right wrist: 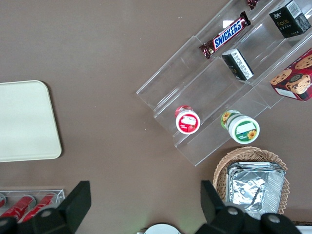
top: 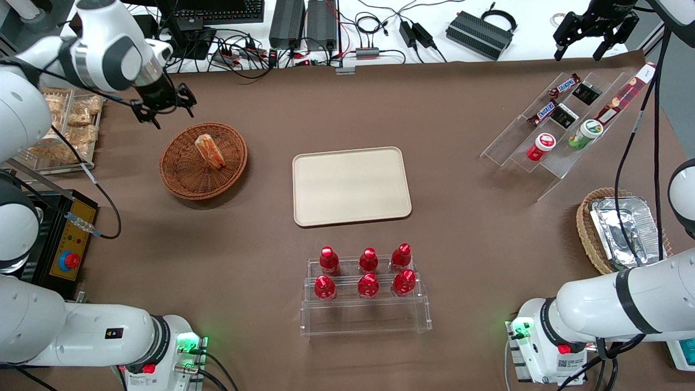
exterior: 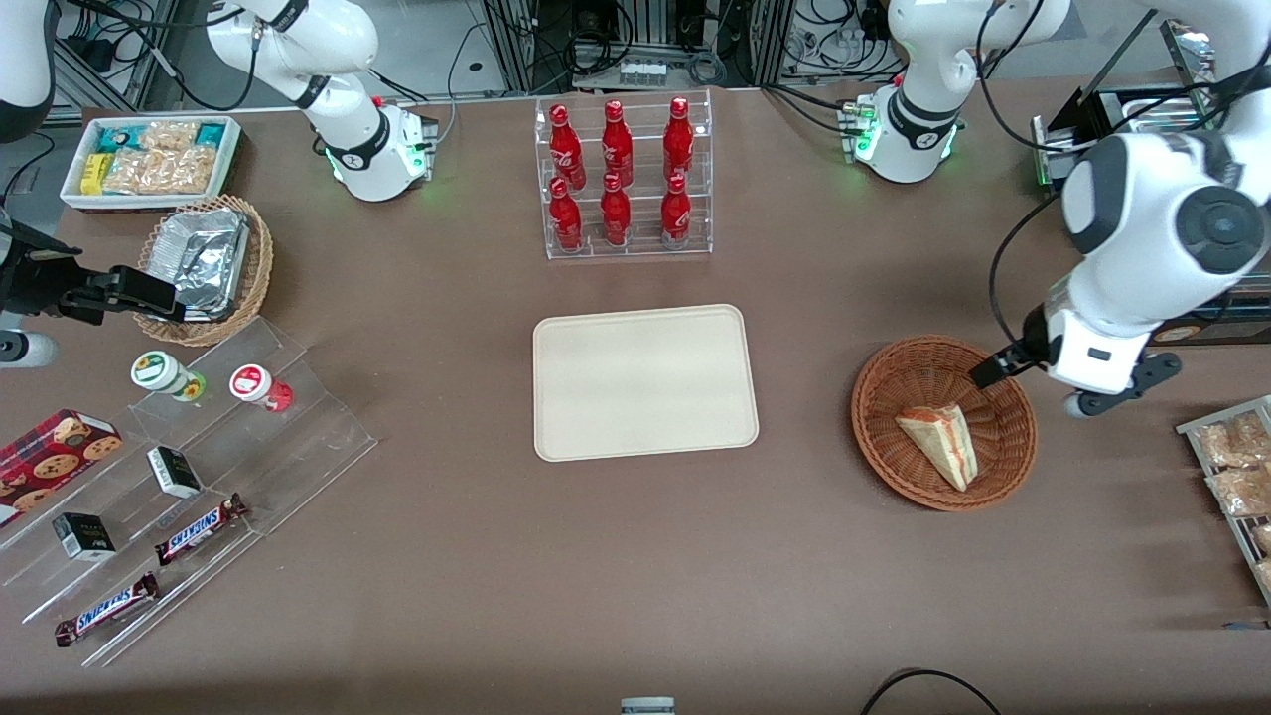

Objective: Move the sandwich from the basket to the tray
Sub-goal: 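Lower the left gripper over the wrapped sandwich in the wicker basket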

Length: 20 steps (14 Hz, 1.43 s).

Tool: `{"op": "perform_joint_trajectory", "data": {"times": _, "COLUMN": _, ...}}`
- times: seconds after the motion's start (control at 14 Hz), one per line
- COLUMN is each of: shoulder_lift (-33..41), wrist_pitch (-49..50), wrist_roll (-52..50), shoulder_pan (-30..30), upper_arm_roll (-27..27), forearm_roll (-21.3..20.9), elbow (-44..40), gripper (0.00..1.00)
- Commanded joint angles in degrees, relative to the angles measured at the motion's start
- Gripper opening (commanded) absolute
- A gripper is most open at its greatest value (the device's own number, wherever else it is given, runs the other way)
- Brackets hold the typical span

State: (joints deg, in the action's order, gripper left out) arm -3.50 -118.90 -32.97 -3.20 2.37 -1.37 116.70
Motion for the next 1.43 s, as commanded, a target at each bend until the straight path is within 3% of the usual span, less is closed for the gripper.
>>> {"op": "perform_joint_trajectory", "data": {"times": 0.0, "shoulder_lift": 1.74, "wrist_pitch": -7.11, "wrist_roll": -4.46, "shoulder_pan": -1.19, "upper_arm_roll": -0.34, "forearm_roll": -0.48, "elbow": 6.86, "gripper": 1.00}}
{"op": "perform_joint_trajectory", "data": {"times": 0.79, "shoulder_lift": -8.62, "wrist_pitch": -24.88, "wrist_roll": -5.00, "shoulder_pan": -1.02, "upper_arm_roll": -0.43, "forearm_roll": -0.39, "elbow": 9.69, "gripper": 1.00}}
{"op": "perform_joint_trajectory", "data": {"times": 1.36, "shoulder_lift": -13.20, "wrist_pitch": -30.16, "wrist_roll": -4.74, "shoulder_pan": -0.93, "upper_arm_roll": -0.61, "forearm_roll": -0.39, "elbow": 9.34, "gripper": 0.99}}
